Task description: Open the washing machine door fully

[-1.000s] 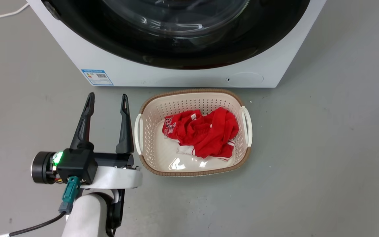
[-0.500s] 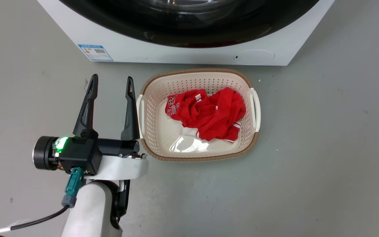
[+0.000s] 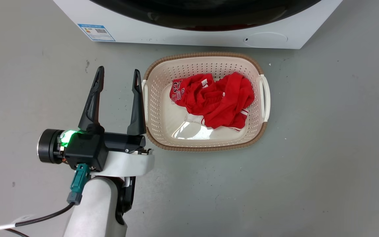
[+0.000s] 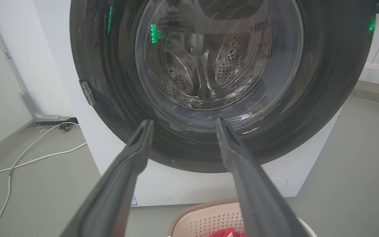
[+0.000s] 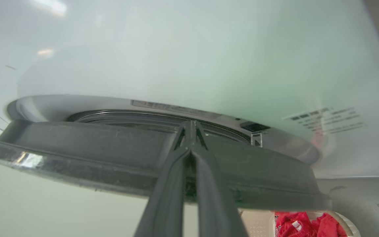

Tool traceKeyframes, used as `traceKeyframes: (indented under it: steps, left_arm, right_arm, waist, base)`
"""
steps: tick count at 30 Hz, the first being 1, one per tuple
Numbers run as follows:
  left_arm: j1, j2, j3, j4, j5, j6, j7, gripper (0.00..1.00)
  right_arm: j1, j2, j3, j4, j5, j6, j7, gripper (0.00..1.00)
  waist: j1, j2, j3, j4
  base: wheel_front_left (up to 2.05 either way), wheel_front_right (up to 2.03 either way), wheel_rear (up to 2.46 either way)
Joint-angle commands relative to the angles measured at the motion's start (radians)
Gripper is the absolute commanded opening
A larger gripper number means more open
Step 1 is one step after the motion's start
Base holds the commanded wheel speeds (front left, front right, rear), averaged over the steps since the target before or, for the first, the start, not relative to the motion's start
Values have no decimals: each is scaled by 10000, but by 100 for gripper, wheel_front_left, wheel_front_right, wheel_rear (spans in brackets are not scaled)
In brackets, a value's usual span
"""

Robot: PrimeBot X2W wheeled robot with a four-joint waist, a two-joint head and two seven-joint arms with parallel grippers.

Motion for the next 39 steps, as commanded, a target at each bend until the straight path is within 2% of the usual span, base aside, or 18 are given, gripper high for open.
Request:
traceKeyframes:
  steps: [1,8,19,39]
  left_arm:
    - [-140,-6,-26,-6,-40,35,-27,100]
    - [-167,-7,-84,33,2,93,-26,100]
    - [-145,-7,-97,98,-39,158,-26,100]
    - [492,-7,106,474,-175,70,-26,100]
  right_arm:
    - [-137,131,-5,67,22,0,67,0]
    - [-387,439,-248,314,436,0,936,0]
    - [35,435,-463,-118,982,0,2375,0]
    - [1573,782,-244,-1000,1320,0,4510,0]
  waist:
    - [-1,-1,22,4]
    - [-1,-1,89,-52]
    - [-1,-1,-101,-190]
    - [-1,-1,-1505,-591]
  base:
    - [0,0,0]
    - [0,0,0]
    - [0,0,0]
    - [0,0,0]
